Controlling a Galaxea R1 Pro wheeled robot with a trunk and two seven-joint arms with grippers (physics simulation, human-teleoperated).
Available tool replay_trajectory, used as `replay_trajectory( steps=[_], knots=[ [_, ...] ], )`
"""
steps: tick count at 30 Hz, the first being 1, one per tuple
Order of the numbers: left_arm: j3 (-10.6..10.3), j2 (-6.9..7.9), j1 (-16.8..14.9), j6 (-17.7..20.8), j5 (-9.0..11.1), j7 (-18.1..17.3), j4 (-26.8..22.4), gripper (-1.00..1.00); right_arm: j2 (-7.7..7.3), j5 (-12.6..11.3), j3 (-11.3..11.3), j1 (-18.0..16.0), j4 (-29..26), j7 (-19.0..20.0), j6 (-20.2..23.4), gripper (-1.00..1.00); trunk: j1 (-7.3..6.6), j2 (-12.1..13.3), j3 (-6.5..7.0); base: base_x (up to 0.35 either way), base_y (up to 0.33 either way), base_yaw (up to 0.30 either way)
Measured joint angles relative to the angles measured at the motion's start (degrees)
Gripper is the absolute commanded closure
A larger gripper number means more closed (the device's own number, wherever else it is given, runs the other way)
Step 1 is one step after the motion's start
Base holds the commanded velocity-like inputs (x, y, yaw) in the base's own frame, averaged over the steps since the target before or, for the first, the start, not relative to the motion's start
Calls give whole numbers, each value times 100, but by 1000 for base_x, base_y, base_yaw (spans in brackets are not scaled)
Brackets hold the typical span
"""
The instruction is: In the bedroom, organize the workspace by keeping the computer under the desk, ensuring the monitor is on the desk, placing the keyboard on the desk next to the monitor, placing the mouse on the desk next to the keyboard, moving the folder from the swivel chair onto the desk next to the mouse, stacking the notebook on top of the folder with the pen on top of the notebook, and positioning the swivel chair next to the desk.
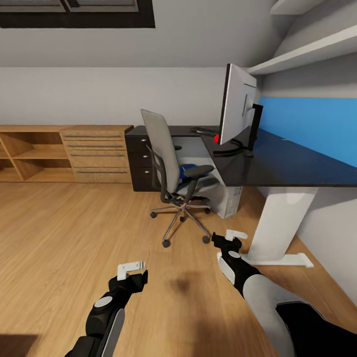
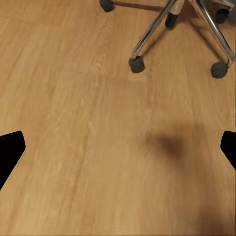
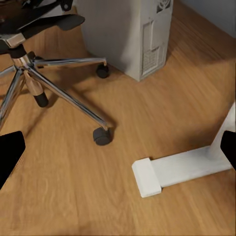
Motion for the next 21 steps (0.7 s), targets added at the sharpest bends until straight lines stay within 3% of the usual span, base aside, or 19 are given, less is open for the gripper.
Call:
replay_trajectory(
  steps=[17,21],
  knots=[
    [11,0,0,-1,-3,8,1,-100,-52,-14,-26,-2,-29,-24,134,-100,0,0,0,321,12,0],
    [119,0,0,-7,4,4,0,-100,-50,5,-9,0,-40,-17,256,-100,0,0,0,323,61,0]
  ],
)
